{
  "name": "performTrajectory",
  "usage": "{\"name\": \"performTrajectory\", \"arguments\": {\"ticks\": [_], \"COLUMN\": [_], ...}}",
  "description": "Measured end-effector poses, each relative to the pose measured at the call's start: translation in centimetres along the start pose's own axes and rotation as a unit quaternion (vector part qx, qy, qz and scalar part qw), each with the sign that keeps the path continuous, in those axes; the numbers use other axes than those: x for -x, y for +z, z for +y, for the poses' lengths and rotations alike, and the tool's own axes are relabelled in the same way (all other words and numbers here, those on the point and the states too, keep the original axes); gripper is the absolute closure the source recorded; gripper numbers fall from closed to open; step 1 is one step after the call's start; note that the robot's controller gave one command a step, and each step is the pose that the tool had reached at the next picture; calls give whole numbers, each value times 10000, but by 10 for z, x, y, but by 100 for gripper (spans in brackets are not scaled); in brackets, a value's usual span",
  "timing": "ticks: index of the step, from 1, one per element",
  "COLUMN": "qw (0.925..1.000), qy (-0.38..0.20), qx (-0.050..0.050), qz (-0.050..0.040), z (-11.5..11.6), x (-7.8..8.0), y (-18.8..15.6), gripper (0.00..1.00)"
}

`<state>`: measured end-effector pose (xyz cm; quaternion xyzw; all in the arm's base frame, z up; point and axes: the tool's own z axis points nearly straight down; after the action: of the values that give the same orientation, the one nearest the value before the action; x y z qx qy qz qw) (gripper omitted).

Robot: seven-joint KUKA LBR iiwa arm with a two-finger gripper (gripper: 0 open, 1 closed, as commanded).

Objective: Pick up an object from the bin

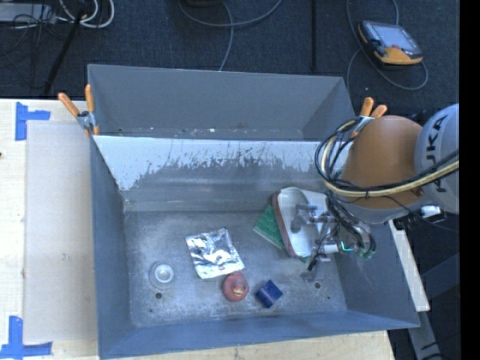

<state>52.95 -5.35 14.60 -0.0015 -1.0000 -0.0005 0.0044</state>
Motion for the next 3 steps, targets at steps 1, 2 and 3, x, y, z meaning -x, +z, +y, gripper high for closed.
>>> {"name": "performTrajectory", "arguments": {"ticks": [1, 2, 3], "qw": [9976, 9977, 9970], "qy": [689, 670, 768], "qx": [-2, -9, 0], "qz": [-34, -48, -67], "z": [-15, -15, 8], "x": [10, 11, -19], "y": [79, 75, -31], "gripper": [0, 100, 100]}}
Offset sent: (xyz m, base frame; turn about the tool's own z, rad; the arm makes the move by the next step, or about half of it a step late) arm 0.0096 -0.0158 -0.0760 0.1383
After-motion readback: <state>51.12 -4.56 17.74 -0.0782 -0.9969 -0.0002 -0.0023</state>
